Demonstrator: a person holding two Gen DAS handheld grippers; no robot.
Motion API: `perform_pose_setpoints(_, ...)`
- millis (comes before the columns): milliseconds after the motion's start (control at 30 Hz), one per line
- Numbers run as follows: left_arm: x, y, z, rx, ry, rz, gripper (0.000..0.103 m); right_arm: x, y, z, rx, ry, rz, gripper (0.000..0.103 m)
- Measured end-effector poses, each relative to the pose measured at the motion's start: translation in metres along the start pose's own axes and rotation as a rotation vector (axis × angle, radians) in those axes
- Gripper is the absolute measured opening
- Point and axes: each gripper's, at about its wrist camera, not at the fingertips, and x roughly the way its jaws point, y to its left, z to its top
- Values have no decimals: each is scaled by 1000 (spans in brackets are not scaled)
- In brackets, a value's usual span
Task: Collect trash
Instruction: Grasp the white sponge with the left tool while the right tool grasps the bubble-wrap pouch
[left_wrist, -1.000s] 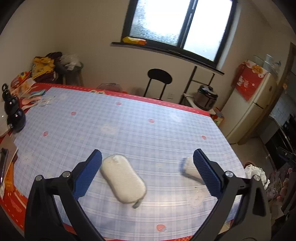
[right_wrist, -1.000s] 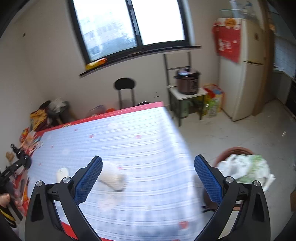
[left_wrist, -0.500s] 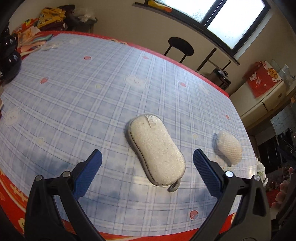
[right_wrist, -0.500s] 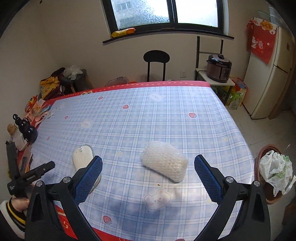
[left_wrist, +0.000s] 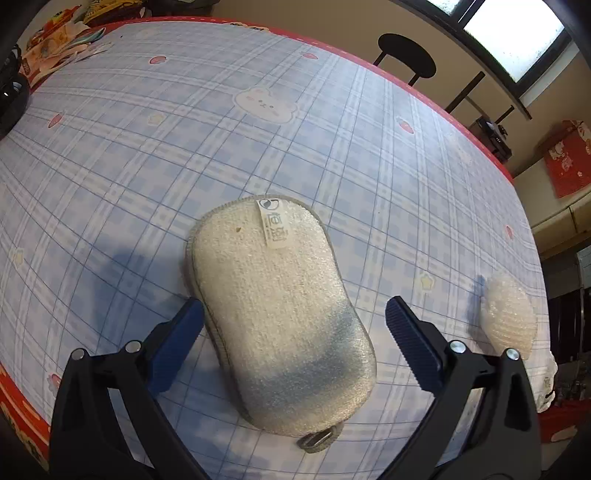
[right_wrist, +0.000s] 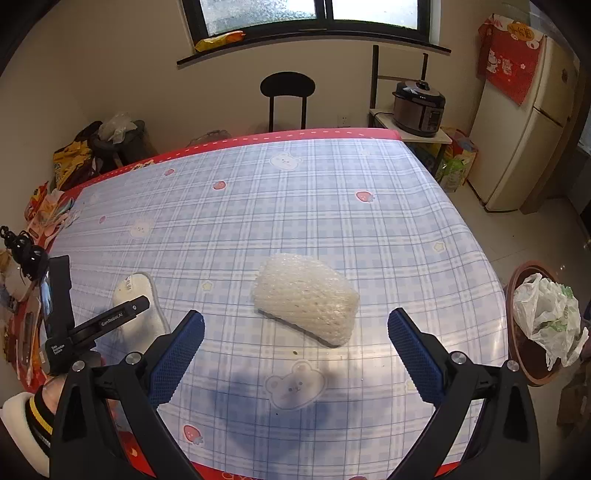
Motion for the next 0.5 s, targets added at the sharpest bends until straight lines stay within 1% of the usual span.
perform_pose_setpoints(200, 13, -5, 2, -23, -5, 122, 97, 11, -16, -1, 12, 22, -8, 98)
perform_pose_setpoints(267, 19, -5, 2, -32, 4, 143, 97, 14, -17, -2, 3, 27, -5, 98)
perform_pose_setpoints(400, 27, -12, 2, -4, -1, 181, 97, 21, -19, -3, -17, 36, -3, 98)
perform_pose_setpoints(500, 31, -15, 0, 19, -3, 205, 98, 30, -19, -2, -59, 37, -18, 98)
